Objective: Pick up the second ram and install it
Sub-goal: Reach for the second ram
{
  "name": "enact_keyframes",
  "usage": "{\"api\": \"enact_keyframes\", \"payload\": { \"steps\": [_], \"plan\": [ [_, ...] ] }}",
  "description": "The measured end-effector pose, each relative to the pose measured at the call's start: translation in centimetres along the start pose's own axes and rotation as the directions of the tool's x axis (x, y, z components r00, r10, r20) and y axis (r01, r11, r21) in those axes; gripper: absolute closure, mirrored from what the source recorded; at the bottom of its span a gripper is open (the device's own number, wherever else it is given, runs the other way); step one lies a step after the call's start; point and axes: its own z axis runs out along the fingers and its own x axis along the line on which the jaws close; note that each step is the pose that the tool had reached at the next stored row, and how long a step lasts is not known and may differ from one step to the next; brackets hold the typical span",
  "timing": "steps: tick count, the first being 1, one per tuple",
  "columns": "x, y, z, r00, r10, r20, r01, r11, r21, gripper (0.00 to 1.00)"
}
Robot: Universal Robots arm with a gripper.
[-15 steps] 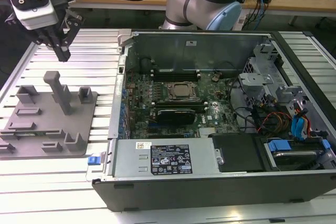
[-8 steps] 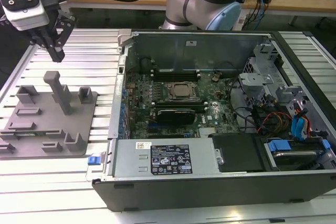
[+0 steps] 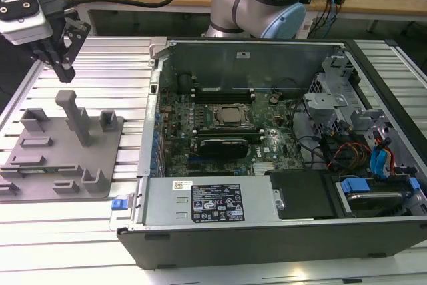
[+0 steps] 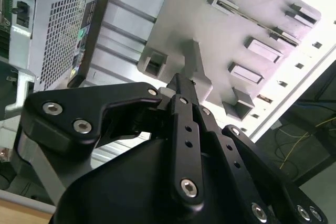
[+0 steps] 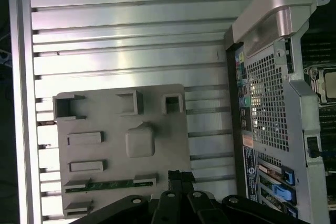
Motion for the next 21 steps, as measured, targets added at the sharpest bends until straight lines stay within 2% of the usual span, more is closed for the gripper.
{"api": "enact_keyframes", "payload": {
  "steps": [11,21],
  "plan": [
    [1.87,-0.17,0.41,1.0,0.0,-0.0001,0.0,1.0,0.0,0.92],
    [3.11,-0.27,0.51,1.0,0.0,0.0,0.0,1.0,0.0,0.92]
  ]
}}
